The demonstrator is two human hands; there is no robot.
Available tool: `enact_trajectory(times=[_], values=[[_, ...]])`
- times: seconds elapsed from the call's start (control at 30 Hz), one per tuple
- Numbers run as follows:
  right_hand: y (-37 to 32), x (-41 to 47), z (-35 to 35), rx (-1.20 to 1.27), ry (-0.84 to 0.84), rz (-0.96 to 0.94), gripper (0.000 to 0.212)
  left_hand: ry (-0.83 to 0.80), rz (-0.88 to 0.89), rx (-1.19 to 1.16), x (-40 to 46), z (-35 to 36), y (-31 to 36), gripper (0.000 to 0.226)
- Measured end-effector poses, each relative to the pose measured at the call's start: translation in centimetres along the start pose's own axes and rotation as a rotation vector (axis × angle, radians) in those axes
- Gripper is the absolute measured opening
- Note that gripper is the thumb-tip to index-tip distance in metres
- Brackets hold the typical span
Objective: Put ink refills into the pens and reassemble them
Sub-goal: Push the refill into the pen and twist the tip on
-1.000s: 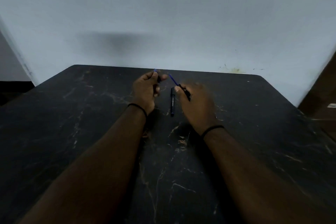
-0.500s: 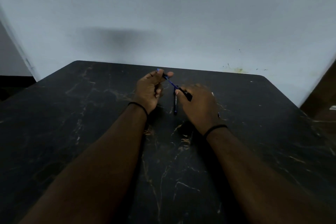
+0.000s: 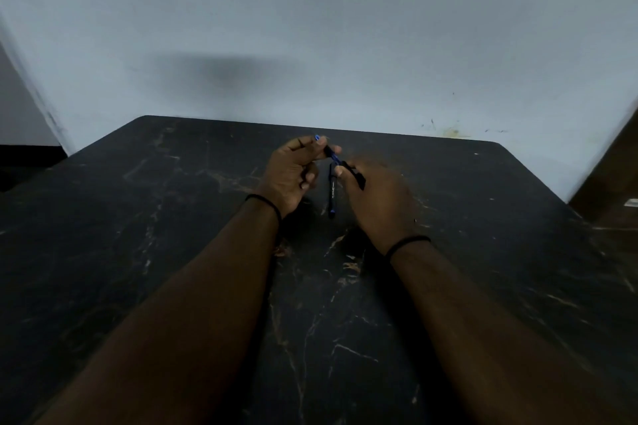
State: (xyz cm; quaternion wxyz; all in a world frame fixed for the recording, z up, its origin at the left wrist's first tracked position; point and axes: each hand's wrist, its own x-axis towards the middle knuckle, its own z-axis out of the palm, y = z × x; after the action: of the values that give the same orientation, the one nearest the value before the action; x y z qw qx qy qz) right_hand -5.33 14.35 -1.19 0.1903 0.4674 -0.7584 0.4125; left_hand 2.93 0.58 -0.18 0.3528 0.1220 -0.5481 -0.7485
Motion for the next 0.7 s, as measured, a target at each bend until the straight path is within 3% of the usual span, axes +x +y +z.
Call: enact_trajectory(times=[0.3, 0.7], values=[[-0.22, -0.14, 0.13, 0.145, 0.005, 0.121, 0.019, -0.006, -0.029, 0.006, 0.34, -0.17, -0.34, 0.019], [0.24, -0.22, 0.34, 0.127, -0.008, 0.101, 0.01, -0.035, -0.024, 0.038, 0.39, -0.19, -0.52, 0.011]])
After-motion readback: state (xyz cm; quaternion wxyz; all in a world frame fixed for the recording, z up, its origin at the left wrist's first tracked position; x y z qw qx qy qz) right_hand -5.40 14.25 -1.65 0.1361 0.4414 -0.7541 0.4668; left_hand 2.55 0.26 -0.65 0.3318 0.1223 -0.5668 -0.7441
